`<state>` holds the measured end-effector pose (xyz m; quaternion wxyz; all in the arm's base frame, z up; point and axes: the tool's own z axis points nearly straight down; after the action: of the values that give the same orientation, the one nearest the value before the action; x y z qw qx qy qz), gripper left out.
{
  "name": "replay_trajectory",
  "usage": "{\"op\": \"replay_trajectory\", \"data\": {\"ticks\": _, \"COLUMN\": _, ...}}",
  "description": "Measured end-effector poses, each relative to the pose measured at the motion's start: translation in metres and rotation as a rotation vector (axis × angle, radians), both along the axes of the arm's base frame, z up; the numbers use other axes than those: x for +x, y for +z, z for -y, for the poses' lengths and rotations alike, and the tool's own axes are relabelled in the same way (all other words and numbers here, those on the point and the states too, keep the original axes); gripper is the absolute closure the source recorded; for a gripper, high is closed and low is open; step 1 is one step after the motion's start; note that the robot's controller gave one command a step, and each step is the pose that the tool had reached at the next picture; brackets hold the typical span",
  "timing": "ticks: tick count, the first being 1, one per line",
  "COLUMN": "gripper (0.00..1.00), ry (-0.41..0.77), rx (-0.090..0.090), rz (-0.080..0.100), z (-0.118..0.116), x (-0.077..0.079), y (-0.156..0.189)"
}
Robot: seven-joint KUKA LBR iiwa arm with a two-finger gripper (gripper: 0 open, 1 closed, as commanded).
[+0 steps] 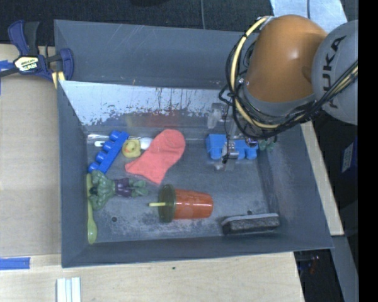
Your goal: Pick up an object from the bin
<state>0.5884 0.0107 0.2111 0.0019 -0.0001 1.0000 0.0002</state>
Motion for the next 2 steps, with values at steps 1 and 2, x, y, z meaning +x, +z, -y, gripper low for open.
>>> {"op": "replay_trajectory", "data": {"ticks": 1, "gripper": 0.00, "ry": -0.054, "rx": 0.001, "rz": 0.004, "z": -0.071, "x": -0.024, "y": -0.076}}
{"op": "replay_trajectory", "data": {"ticks": 2, "gripper": 0.00, "ry": -0.061, "rx": -0.001, "rz": 0.015, "z": -0.063, "x": -0.004, "y": -0.122}}
